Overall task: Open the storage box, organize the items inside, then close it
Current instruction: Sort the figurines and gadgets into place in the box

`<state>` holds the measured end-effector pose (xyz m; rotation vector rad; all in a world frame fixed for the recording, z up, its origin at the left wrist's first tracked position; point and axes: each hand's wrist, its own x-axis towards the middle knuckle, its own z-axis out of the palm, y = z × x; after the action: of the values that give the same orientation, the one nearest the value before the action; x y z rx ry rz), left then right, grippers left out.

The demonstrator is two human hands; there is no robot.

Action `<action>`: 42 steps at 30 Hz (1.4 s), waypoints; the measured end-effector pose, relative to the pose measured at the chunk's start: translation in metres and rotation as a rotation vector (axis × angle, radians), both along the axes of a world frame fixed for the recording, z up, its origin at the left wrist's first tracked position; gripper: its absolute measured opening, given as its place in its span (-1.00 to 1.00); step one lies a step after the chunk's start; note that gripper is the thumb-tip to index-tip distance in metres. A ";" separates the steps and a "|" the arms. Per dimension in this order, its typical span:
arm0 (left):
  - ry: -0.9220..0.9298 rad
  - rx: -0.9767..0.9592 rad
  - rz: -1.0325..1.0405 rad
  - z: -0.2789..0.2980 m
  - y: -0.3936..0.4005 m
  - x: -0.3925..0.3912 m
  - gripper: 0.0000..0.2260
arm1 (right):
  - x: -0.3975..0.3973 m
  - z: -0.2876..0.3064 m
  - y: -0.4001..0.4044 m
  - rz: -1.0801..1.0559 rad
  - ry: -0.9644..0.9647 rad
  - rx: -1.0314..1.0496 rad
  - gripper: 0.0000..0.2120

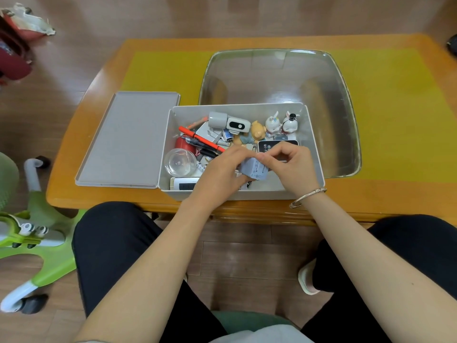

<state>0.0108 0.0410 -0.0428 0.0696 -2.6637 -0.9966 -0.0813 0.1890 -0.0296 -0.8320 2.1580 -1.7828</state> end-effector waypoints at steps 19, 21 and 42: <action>0.051 0.068 0.151 0.000 0.004 -0.001 -0.37 | 0.001 0.000 -0.001 0.093 -0.086 0.067 -0.57; 0.075 0.075 0.142 0.001 0.003 0.000 -0.45 | 0.000 0.000 0.001 0.117 -0.038 0.041 -0.56; 0.026 0.388 0.201 0.006 -0.007 -0.004 -0.67 | -0.006 0.000 -0.003 0.198 -0.200 0.095 -0.80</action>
<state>0.0071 0.0341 -0.0369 0.3939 -2.3455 -1.4143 -0.0873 0.1861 -0.0297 -0.7787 1.9444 -1.5823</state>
